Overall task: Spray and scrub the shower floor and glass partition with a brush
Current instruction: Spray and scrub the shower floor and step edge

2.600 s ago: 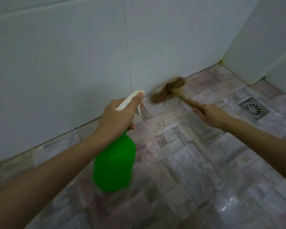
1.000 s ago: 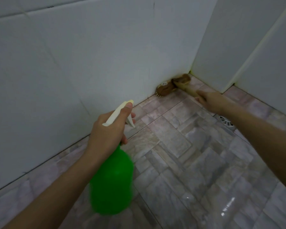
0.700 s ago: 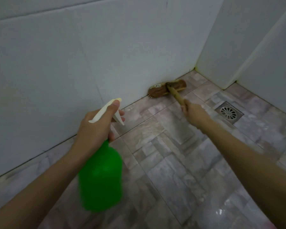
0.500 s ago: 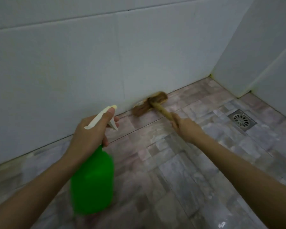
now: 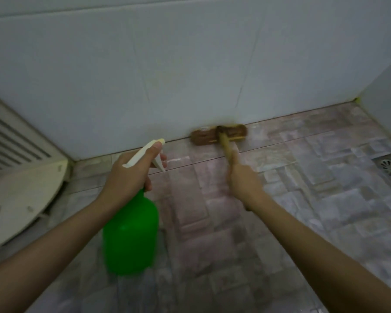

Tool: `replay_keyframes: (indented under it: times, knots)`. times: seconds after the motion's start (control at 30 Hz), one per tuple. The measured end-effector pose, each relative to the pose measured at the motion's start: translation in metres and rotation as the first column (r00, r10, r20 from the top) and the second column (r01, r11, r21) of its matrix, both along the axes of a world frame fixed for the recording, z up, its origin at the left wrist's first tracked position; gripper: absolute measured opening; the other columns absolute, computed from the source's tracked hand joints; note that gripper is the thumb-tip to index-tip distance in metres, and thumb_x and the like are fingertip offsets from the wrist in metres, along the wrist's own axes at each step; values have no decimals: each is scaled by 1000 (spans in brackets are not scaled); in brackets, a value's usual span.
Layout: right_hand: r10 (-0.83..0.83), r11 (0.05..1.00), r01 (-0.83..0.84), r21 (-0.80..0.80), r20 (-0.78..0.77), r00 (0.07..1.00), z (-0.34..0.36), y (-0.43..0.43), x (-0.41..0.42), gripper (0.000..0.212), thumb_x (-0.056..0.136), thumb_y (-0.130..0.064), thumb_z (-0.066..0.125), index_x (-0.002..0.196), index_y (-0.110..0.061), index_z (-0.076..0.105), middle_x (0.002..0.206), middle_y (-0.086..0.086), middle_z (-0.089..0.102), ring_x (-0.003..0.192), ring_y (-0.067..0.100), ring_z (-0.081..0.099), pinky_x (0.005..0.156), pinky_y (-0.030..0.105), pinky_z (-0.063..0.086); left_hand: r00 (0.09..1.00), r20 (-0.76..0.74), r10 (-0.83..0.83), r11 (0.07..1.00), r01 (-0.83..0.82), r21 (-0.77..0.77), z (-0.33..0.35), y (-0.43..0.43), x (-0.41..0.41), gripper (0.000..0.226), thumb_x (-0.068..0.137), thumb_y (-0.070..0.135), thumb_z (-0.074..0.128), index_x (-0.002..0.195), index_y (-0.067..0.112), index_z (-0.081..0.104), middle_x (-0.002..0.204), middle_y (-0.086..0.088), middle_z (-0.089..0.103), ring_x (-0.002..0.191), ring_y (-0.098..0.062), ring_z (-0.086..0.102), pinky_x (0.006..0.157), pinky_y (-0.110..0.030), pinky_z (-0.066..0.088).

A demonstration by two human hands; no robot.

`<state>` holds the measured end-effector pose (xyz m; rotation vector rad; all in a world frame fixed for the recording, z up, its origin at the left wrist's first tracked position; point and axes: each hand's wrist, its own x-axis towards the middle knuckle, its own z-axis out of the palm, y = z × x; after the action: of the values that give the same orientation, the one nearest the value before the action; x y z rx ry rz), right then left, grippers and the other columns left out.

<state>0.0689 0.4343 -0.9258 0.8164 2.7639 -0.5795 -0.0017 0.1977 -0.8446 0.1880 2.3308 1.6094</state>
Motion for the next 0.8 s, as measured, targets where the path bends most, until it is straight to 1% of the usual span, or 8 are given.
replay_keyframes:
  times: [0.13,0.23,0.33,0.4,0.47,0.53,0.67,0.8]
  knots:
    - [284,957,-284,-57,-16,959,8,-52,-16,57,103,-20,31,153,-30,4,105,19,65,83,31,62,66,34,43,1000,8,25,1000,-25,-13,0,-26,8,40,77,76,57,82,42,79,93,-11,79,85,-45,73,56,-32,46]
    - [282,959,-281,-28,141,949,39,-27,14,72,100,-11,33,148,-50,-5,94,18,64,60,25,53,55,31,41,999,39,13,997,-10,-79,-1,-49,18,53,81,75,53,85,30,78,95,3,80,74,-45,69,55,-30,47]
    - [217,975,-221,-31,355,909,70,-43,44,92,91,0,42,148,-41,-18,111,22,60,57,25,56,46,34,46,996,64,58,995,-52,-88,0,-71,25,55,85,72,54,86,23,79,94,6,80,76,-49,68,52,-29,47]
    - [236,969,-248,19,244,941,55,-63,25,86,91,0,46,153,-26,-6,125,27,54,66,30,61,51,35,46,995,66,80,992,-73,-101,0,-77,32,48,89,68,55,85,26,78,96,5,80,71,-46,67,49,-28,46]
    - [313,945,-321,63,112,943,40,-69,-2,72,98,-7,35,154,-29,-4,98,23,61,58,25,52,50,32,37,993,74,96,990,-87,-110,-2,-80,40,35,90,67,56,83,40,77,98,7,80,75,-45,68,51,-28,47]
    - [401,910,-410,65,112,909,44,-58,-3,77,98,-6,31,149,-41,-14,76,15,57,49,21,43,44,29,31,993,73,90,990,-82,-111,-4,-84,47,29,93,64,56,82,46,76,98,10,80,82,-47,70,53,-31,48]
    - [475,872,-489,-28,289,831,78,-81,78,81,99,-9,34,144,-50,-19,68,0,48,51,12,45,48,25,37,995,61,80,992,-74,-105,2,-104,59,37,100,56,51,90,32,77,100,11,79,60,-38,64,55,-30,47]
    - [568,817,-575,44,110,816,55,-113,29,81,98,-8,36,147,-46,-16,64,3,51,45,12,42,39,24,28,996,47,78,989,-71,-130,3,-117,73,51,97,58,50,90,15,78,101,9,79,43,-23,57,50,-23,46]
